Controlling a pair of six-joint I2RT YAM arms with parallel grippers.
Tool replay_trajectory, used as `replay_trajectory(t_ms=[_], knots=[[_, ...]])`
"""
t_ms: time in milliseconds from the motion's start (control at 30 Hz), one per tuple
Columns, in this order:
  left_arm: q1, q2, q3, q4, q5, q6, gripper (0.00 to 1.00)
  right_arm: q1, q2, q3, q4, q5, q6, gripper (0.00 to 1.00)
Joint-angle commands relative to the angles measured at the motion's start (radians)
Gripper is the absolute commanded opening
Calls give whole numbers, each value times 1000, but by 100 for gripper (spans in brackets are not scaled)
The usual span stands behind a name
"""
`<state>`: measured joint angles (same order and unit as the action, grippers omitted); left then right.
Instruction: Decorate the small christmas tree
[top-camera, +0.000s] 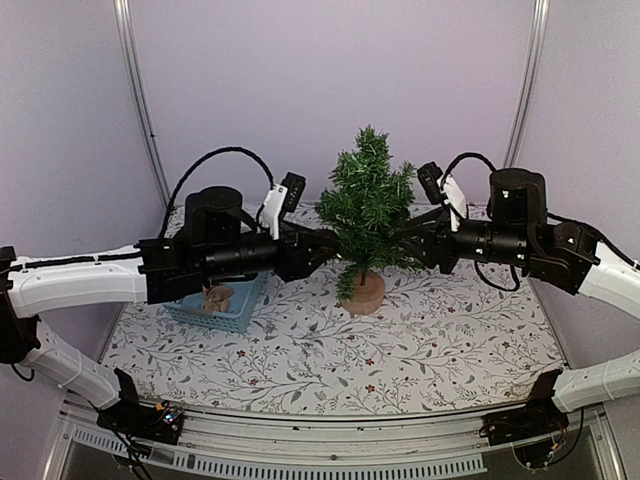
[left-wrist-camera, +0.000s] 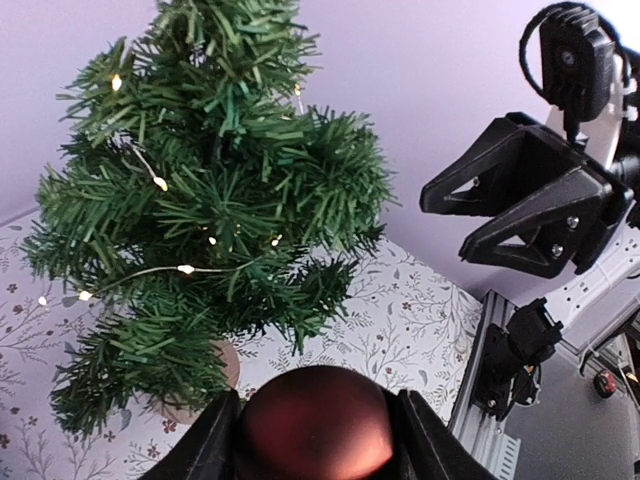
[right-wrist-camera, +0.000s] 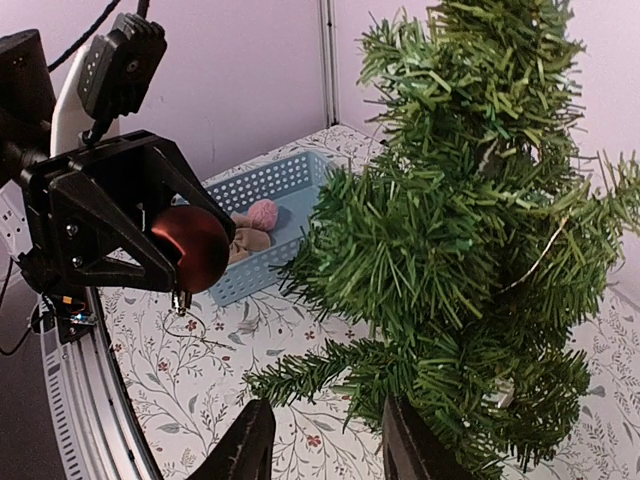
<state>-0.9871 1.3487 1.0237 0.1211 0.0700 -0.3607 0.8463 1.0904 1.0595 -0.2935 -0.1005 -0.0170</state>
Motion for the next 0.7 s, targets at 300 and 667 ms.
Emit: replay_trajectory(t_ms=[300, 667], knots=[[-72, 29, -60, 111, -101, -48, 0, 71, -105, -206, 89, 3, 213, 35], [-69, 5, 77, 62, -167, 31, 0, 66, -106, -120, 141, 63, 124, 32]])
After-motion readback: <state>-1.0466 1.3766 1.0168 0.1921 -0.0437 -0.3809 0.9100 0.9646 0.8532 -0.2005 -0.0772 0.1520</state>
